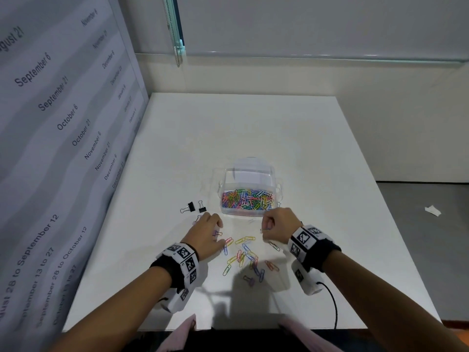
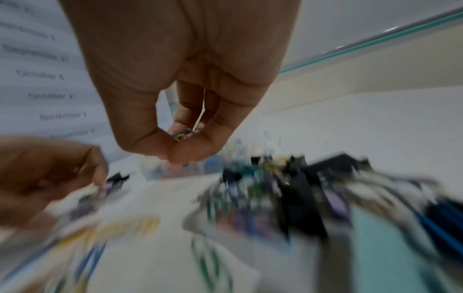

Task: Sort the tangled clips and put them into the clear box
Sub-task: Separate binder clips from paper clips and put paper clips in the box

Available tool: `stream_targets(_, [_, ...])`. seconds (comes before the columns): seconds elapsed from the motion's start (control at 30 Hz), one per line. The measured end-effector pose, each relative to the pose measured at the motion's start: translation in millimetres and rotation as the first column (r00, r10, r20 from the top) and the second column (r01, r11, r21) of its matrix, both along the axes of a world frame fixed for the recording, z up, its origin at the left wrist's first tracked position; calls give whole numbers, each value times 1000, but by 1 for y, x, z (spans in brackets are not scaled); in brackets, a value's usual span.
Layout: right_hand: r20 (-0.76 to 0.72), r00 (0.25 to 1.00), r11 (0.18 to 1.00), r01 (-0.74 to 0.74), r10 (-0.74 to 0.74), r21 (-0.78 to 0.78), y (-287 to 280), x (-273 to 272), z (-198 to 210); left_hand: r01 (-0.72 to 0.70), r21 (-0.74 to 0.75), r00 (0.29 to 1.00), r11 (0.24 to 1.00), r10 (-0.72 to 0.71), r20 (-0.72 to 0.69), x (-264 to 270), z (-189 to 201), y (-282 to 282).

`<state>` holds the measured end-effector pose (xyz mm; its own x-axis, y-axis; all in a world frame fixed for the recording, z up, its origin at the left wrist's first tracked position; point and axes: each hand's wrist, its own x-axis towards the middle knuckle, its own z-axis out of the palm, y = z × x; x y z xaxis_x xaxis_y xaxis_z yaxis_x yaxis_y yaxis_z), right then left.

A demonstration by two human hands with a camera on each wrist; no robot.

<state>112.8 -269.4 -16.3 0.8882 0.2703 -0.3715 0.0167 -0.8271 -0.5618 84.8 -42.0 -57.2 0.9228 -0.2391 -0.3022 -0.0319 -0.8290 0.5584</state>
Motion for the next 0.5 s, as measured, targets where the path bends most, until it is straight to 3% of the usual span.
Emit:
stream_targets(0.27, [225,957,977,153,-184,148,5,41,24,319,1,946,948,-319,-59,-21,6,-29])
stream_targets(0.5, [184,983,998,18,-30,63,2,18,11,397,-8,913,918,-395,-96,-26,-3,-48])
